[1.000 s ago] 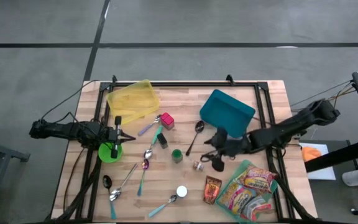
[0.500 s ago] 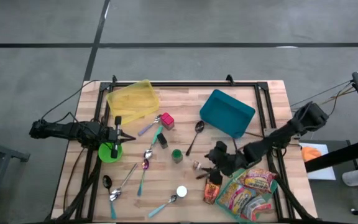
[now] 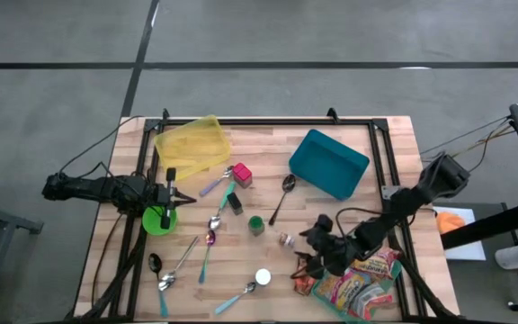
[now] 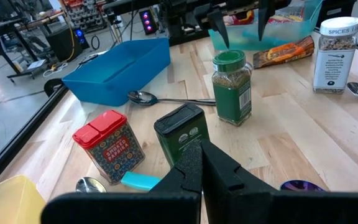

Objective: Pick & Place Food Item
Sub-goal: Put the brown seasoning bottle into the blue bin

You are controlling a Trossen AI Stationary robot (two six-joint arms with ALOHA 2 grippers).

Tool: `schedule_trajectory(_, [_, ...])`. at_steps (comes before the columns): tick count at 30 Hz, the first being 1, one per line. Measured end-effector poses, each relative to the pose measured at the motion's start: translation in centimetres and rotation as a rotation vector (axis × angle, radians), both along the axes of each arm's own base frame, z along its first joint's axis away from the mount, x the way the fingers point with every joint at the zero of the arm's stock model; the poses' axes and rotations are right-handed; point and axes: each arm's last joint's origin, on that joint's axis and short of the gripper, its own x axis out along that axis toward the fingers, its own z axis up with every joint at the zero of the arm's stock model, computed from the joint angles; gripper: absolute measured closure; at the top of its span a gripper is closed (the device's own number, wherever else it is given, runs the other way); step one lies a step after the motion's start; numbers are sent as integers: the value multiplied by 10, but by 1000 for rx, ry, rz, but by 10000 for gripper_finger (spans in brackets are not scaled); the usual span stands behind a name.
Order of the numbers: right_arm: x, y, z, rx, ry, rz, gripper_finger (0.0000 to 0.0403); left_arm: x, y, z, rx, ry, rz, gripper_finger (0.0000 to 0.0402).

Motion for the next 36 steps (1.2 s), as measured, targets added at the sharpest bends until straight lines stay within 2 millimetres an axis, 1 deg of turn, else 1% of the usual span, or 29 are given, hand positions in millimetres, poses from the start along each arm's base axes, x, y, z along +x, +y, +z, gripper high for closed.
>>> schedule_trajectory(10, [5, 4, -22, -20, 34, -7, 108, 0, 0, 0, 0, 0, 0, 401])
schedule_trajectory(17, [9, -2, -24, -17, 35, -28, 108, 0, 0, 0, 0, 1, 0, 401])
schedule_trajectory(22, [15, -8, -24, 24, 32, -31, 108, 0, 0, 0, 0, 1, 0, 401])
schedule_trajectory(26, [19, -13, -31, 46, 56, -29, 108, 0, 0, 0, 0, 1, 0, 401])
schedule_trajectory(36, [23, -15, -46, 50, 56, -42, 108, 0, 0, 0, 0, 1, 0, 401])
